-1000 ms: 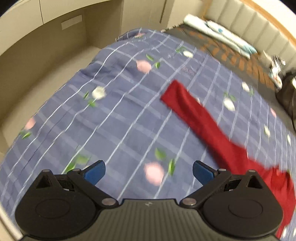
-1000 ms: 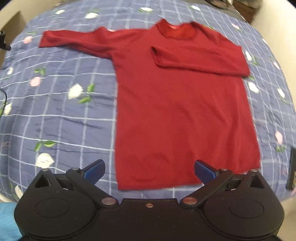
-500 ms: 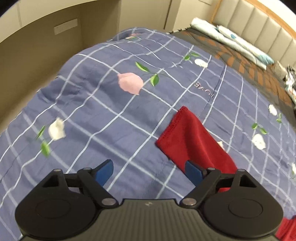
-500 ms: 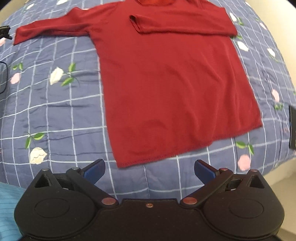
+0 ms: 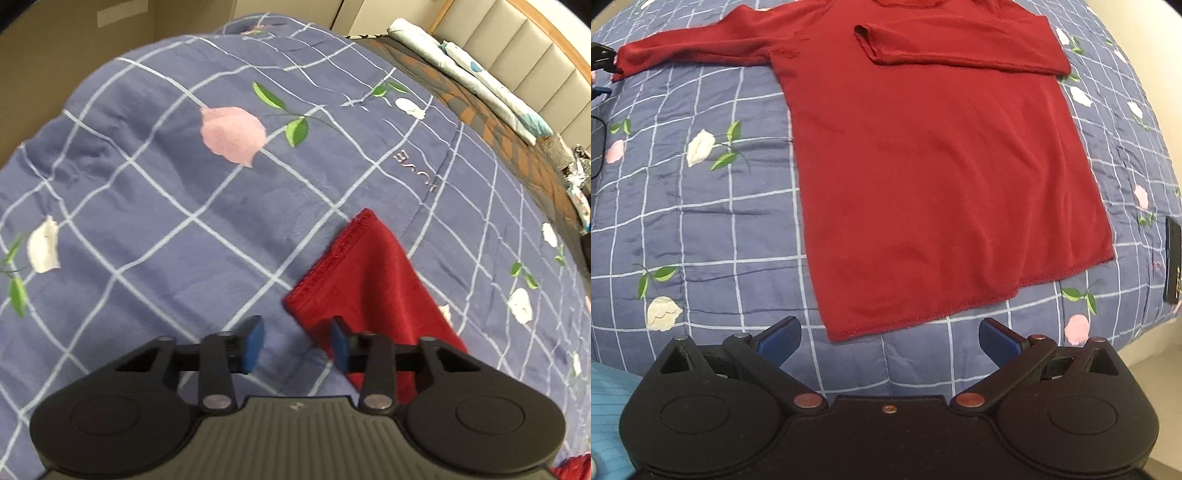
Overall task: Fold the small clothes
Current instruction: 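Close the left tool on the sleeve cuff and lift it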
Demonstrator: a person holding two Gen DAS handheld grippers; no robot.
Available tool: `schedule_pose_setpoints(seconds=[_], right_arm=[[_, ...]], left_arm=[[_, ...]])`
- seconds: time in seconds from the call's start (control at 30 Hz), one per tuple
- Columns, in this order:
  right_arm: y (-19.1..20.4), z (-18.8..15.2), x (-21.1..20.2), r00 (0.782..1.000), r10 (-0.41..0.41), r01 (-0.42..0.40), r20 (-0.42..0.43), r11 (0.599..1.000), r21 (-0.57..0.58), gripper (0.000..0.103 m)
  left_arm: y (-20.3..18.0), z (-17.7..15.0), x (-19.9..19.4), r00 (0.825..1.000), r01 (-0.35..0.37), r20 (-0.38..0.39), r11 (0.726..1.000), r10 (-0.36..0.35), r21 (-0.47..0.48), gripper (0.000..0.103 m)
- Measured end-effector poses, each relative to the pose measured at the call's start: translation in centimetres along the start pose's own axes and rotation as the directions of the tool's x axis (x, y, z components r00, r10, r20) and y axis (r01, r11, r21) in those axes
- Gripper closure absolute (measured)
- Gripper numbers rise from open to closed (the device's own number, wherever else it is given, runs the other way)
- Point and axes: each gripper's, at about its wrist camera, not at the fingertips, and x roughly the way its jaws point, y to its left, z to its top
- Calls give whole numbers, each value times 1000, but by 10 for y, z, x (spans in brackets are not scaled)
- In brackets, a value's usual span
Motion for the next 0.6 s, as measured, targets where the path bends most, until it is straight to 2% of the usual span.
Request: schedule_pose_setpoints(seconds=[0.13,0.2,0.4,0.6], right_arm=[[-2,-2,1,1000,-14,14,-6,1000,17,1],[-1,-2,0,1000,-19,19,-5,1000,16,1],[4,0,-3,1000,-18,18,7,1000,-11,1],[10,3,-7,1000,-13,14,26,999,-32,1]], left_arm=[[0,7,5,999,53,-9,998,-54,-28,81],[1,9,6,997,77,-13,996,-77,-51,102],[6,10,-1,992,128,11,988,-128,-84,103],[20,6,-24,988,152,50,981,-147,-122,103]])
